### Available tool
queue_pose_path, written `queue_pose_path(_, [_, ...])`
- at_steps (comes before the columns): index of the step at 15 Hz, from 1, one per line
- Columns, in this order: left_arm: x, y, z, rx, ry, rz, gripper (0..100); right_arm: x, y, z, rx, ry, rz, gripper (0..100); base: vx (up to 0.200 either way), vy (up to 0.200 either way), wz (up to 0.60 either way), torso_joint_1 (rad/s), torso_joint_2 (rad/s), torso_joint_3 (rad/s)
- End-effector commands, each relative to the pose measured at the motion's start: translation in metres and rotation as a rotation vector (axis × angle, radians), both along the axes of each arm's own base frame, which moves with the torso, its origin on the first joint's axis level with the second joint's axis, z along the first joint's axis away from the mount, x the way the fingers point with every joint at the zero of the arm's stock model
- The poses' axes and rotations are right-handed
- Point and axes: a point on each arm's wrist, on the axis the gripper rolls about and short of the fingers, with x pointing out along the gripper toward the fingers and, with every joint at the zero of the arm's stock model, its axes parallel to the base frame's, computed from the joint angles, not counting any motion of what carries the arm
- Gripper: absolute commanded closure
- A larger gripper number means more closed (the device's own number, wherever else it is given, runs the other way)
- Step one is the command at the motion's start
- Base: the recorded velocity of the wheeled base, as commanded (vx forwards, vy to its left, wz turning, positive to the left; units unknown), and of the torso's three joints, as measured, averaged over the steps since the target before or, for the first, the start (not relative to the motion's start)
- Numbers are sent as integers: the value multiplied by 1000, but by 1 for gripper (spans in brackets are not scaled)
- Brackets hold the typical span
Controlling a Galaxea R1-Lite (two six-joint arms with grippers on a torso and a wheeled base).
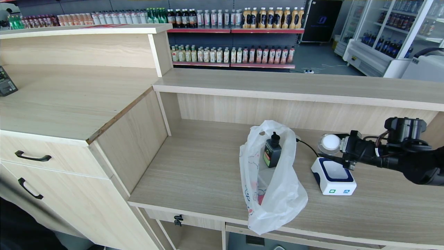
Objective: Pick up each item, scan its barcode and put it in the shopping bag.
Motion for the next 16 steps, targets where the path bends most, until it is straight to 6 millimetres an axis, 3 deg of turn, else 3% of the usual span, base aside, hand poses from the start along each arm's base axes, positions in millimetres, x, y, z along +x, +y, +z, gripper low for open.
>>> queue_pose_path(1, [0,0,0,0,0,1,0,1,0,0,0,0,0,100,0,0,0,0,0,0])
queue_pose_path(4, [0,0,0,0,0,1,0,-1,1,5,11,0,-3,100,0,0,0,0,0,0])
queue_pose_path(8, [0,0,0,0,0,1,0,-44,10,97,335,20,-173,100,0,0,0,0,0,0])
queue_pose_path(10, [0,0,0,0,0,1,0,-60,14,121,544,65,-319,100,0,0,0,0,0,0])
queue_pose_path(13, [0,0,0,0,0,1,0,-66,15,118,698,131,-662,100,0,0,0,0,0,0])
queue_pose_path(16, [0,0,0,0,0,1,0,-69,26,112,735,139,-790,100,0,0,0,0,0,0])
